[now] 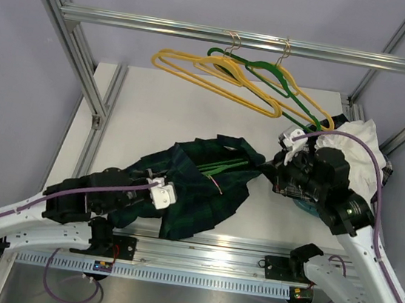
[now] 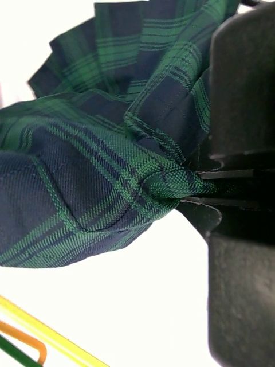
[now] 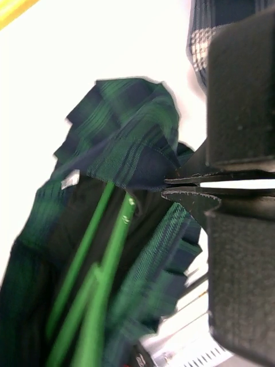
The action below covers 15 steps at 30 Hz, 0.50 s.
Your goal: Remove the skirt from the hanger
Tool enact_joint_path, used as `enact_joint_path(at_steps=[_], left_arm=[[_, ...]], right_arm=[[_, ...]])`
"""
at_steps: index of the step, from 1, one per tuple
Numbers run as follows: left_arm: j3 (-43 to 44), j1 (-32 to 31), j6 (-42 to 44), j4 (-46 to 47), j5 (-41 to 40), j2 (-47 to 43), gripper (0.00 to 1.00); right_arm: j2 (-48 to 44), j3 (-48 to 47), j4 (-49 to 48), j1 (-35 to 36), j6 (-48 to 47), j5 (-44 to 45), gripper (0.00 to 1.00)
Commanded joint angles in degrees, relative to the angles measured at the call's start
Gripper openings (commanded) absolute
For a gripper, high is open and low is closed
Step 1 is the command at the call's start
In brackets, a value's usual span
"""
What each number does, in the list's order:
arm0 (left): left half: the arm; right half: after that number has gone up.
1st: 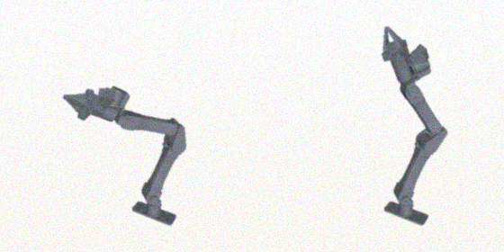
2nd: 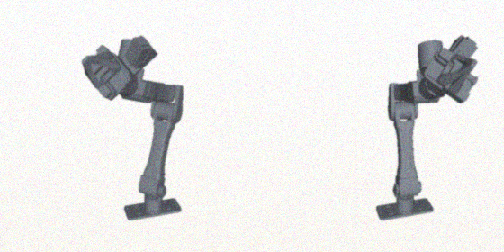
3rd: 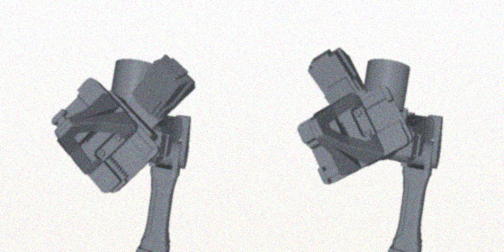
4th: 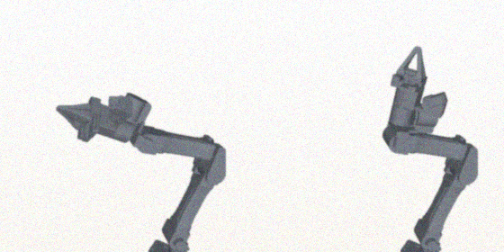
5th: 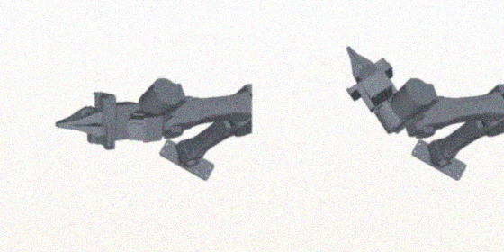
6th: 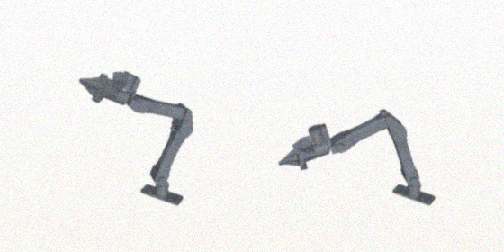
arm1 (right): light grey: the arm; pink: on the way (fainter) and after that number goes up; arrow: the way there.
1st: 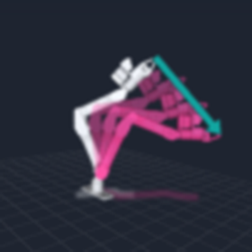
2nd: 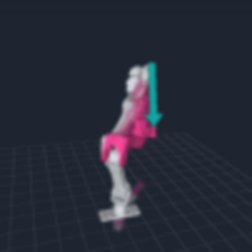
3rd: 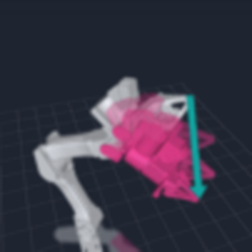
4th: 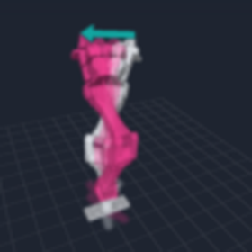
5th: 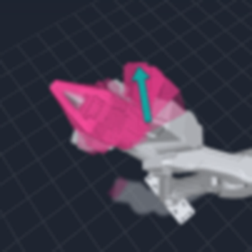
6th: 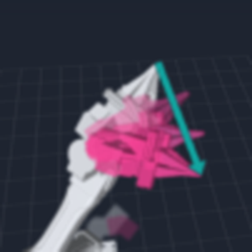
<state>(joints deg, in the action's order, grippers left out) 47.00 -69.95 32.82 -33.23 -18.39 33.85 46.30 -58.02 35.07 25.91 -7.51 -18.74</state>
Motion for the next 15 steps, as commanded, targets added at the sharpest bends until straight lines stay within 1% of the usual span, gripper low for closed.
enact_joint_path(at_steps=[1,3,4,6,7,12,13,15], left_arm=[[6.07,0.96,-3.53,-4.05,-6.49,-5.81,0.00],[7.39,0.96,-6.78,-3.68,-6.39,-3.97,0.00],[8.88,1.05,-10.63,-3.77,-6.83,-3.18,0.00],[9.60,0.96,-13.38,-3.51,-5.70,-1.50,0.00],[9.60,1.05,-16.18,-1.94,-4.65,-1.15,0.00],[6.00,1.05,-21.82,8.69,-1.04,-1.68,0.00],[5.91,1.05,-23.83,9.41,-0.77,-1.50,0.00],[6.17,1.05,-24.64,9.85,0.80,-0.19,0.00]], right_arm=[[-8.48,4.57,-0.08,-5.61,-8.31,1.77,0.00],[-11.05,8.09,-0.96,-5.52,-12.08,-4.43,0.00],[-12.89,9.14,-1.75,-5.61,-12.70,-7.68,0.00],[-13.69,11.43,-3.59,-5.52,-13.24,-9.55,0.00],[-13.61,11.96,-4.21,-5.61,-12.89,-10.69,0.00],[-10.54,16.44,-10.28,-5.61,-12.09,-12.28,0.00],[-8.44,16.71,-11.24,-5.61,-11.83,-11.33,0.00],[-5.63,16.45,-11.87,-5.61,-10.95,-11.05,0.00]])
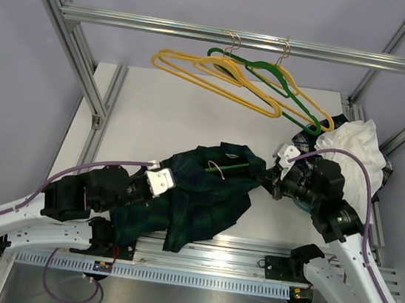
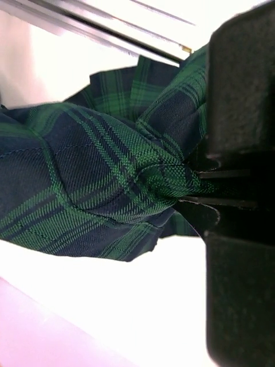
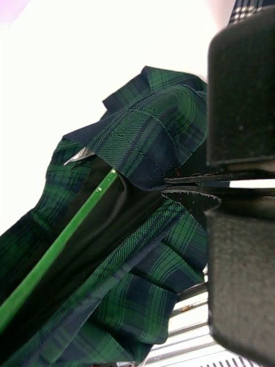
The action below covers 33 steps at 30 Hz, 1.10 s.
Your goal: Remove the skirt from the hanger
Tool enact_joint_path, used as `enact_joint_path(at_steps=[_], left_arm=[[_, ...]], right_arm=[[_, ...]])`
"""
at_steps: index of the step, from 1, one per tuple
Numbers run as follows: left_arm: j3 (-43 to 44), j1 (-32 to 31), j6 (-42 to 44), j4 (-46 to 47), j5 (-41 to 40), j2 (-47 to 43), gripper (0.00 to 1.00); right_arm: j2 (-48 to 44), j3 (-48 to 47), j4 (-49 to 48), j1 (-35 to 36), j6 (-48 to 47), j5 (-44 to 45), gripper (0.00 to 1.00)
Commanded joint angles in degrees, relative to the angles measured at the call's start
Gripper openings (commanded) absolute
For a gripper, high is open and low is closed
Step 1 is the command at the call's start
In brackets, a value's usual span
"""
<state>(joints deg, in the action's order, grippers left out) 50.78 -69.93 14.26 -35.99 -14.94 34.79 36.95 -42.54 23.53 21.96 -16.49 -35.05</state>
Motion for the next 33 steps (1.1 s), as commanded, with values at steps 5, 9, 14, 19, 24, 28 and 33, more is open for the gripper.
enact_joint_path(at_steps=[5,9,14,19,24,28,33], left_arm=[[2.04,1.11,-6.35,13.58,-1.76,0.11,0.00],[2.56,1.03,-6.61,12.35,-4.56,-1.64,0.00],[2.47,1.11,-6.79,10.86,-6.33,-6.13,0.00],[4.67,1.11,-6.26,6.73,-5.10,-7.54,0.00],[8.27,1.11,-5.65,2.59,-3.61,-6.84,0.00],[8.72,1.03,-5.38,3.47,-2.03,-6.92,0.00],[9.16,1.11,-6.09,2.68,-0.62,-6.84,0.00]], right_arm=[[9.37,-3.58,5.11,-1.65,-5.30,-1.24,0.40],[4.29,-5.88,6.62,-1.65,-8.46,0.05,0.76],[2.25,-6.06,9.78,-1.65,-9.79,3.93,0.89],[2.95,-5.09,9.70,-1.65,-7.24,3.32,0.91],[8.38,-7.64,6.98,-1.83,-6.45,1.47,0.93],[14.46,-8.25,0.13,-2.53,-0.94,3.23,0.93],[17.71,-9.22,-11.83,-6.39,4.10,-1.58,0.94]])
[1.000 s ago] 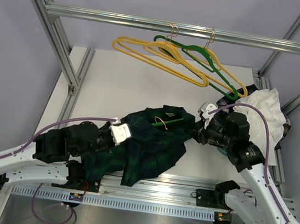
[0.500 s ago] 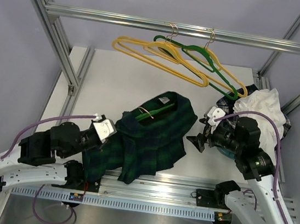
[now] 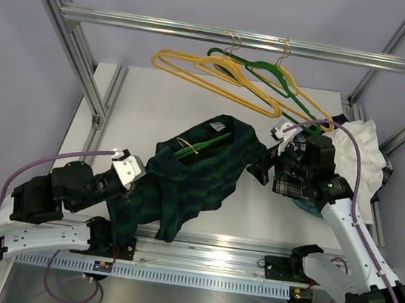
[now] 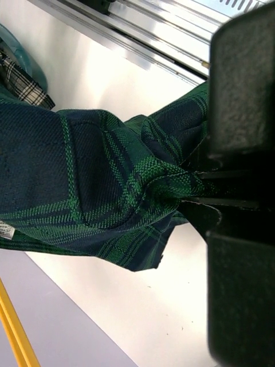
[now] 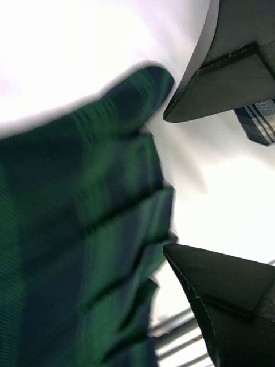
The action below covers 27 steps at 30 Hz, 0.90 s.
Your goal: Remove the skirt from the hanger
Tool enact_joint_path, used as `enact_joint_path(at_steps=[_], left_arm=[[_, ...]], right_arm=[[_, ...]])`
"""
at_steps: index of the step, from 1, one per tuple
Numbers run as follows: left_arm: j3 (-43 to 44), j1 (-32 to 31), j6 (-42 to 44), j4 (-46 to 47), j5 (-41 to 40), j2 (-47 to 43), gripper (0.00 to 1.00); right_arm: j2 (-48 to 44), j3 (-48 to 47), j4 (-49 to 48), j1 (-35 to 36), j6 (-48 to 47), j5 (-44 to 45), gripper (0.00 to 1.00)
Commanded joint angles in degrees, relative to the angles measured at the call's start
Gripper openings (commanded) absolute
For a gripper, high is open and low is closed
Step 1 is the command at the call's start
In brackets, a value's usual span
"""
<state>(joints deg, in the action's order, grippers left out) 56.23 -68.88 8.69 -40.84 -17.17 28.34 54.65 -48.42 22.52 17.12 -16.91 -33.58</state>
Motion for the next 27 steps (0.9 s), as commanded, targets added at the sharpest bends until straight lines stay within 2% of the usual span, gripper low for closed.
enact_joint_path(at_steps=[1,5,7,10,13,14,16,17,18,20,21,24,27], left_arm=[[3.80,0.06,-0.51,7.27,1.87,-0.39,0.00],[3.63,0.06,-0.78,6.91,2.32,-0.91,0.00],[3.19,-0.02,-0.69,7.70,2.40,-1.18,0.00],[2.84,0.06,-0.25,8.58,2.67,-1.09,0.00],[3.19,0.06,-0.51,8.50,2.49,-0.92,0.00],[3.01,0.06,-0.78,8.67,2.40,-1.00,0.00],[2.66,0.06,-0.95,9.11,1.97,-1.79,0.00],[2.49,0.06,-1.56,8.94,0.48,-1.97,0.00],[2.83,-0.02,-1.83,7.63,-0.66,-2.14,0.00],[3.36,0.06,-3.14,6.22,-5.04,-2.32,0.00],[3.97,0.06,-3.85,5.60,-6.81,-2.41,0.00],[4.77,0.06,-6.84,3.76,-14.19,-3.72,0.00],[5.30,-0.02,-8.42,3.66,-16.84,-5.83,0.00]], right_arm=[[0.10,-3.95,-11.88,-1.66,4.17,-3.42,0.94],[2.56,-6.42,-12.42,-1.83,1.79,-6.66,0.93],[4.23,-7.73,-10.58,-1.83,0.74,-14.20,0.91],[5.81,-7.39,-13.45,-1.74,3.19,-20.20,0.79],[8.53,-10.19,-8.67,-1.83,1.97,-18.19,0.51],[9.15,-11.07,-6.90,-1.83,1.36,-17.14,0.34],[9.95,-11.78,-5.30,-1.83,1.52,-12.66,0.18],[9.69,-11.69,-5.56,-1.83,2.48,-10.21,0.06],[8.64,-11.52,-6.08,-1.92,5.28,-3.75,0.00],[7.40,-11.61,-6.00,-2.44,7.49,3.23,0.00],[6.09,-10.91,-6.17,-3.14,10.29,10.74,0.00],[3.80,-8.54,-5.83,-7.71,14.87,19.32,0.00],[3.09,-6.08,-1.62,-12.97,15.15,17.34,0.00]])
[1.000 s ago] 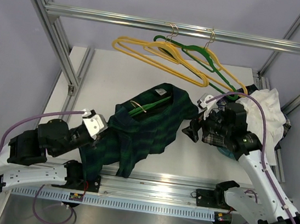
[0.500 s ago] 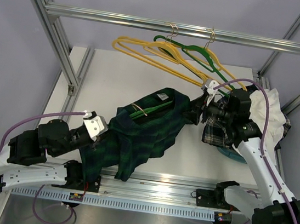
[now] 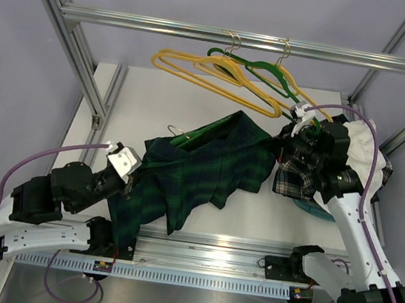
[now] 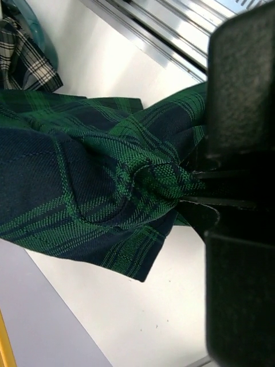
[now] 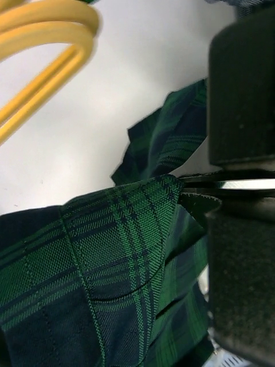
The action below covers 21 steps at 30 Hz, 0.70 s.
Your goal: Remove the skirt from the hanger
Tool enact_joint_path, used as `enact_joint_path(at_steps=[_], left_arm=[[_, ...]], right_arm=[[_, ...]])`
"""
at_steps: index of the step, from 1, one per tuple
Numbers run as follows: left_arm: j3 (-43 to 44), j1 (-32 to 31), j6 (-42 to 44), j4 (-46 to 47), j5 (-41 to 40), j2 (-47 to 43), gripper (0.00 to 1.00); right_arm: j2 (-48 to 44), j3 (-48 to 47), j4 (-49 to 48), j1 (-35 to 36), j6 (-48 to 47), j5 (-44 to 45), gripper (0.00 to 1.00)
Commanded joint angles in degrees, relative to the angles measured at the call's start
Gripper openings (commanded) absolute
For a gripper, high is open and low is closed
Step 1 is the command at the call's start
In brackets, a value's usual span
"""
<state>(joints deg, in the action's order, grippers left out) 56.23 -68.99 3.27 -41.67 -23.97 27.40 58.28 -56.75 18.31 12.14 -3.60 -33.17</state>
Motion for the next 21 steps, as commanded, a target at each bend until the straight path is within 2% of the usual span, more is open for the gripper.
enact_joint_path(at_steps=[1,4,5,8,13,17,21], left_arm=[[5.30,0.17,-3.00,4.49,-10.31,-5.25,0.00],[4.77,0.17,-3.00,5.72,-9.87,-6.39,0.00],[4.33,0.17,-3.00,6.59,-9.35,-6.39,0.00],[2.93,0.09,-2.92,9.31,-7.42,-5.52,0.00],[0.82,0.09,-4.67,14.23,-4.87,-1.48,0.00],[-1.64,0.17,-4.67,17.15,-2.23,1.43,0.00],[-1.74,0.26,-4.06,17.50,-0.73,4.41,0.00]], right_arm=[[-0.80,3.04,4.70,-8.71,1.40,15.60,0.00],[-2.99,6.73,6.74,-9.07,-2.28,6.57,0.00],[-3.96,7.96,7.00,-9.07,-4.38,-0.68,0.00],[-7.03,11.22,10.25,-9.07,-11.85,-11.17,0.00],[-8.01,12.81,17.52,-8.19,-24.94,-17.97,0.00],[-7.74,12.28,22.11,-7.75,-34.08,-18.69,0.00],[-8.88,10.35,25.71,-7.66,-37.44,-18.60,0.12]])
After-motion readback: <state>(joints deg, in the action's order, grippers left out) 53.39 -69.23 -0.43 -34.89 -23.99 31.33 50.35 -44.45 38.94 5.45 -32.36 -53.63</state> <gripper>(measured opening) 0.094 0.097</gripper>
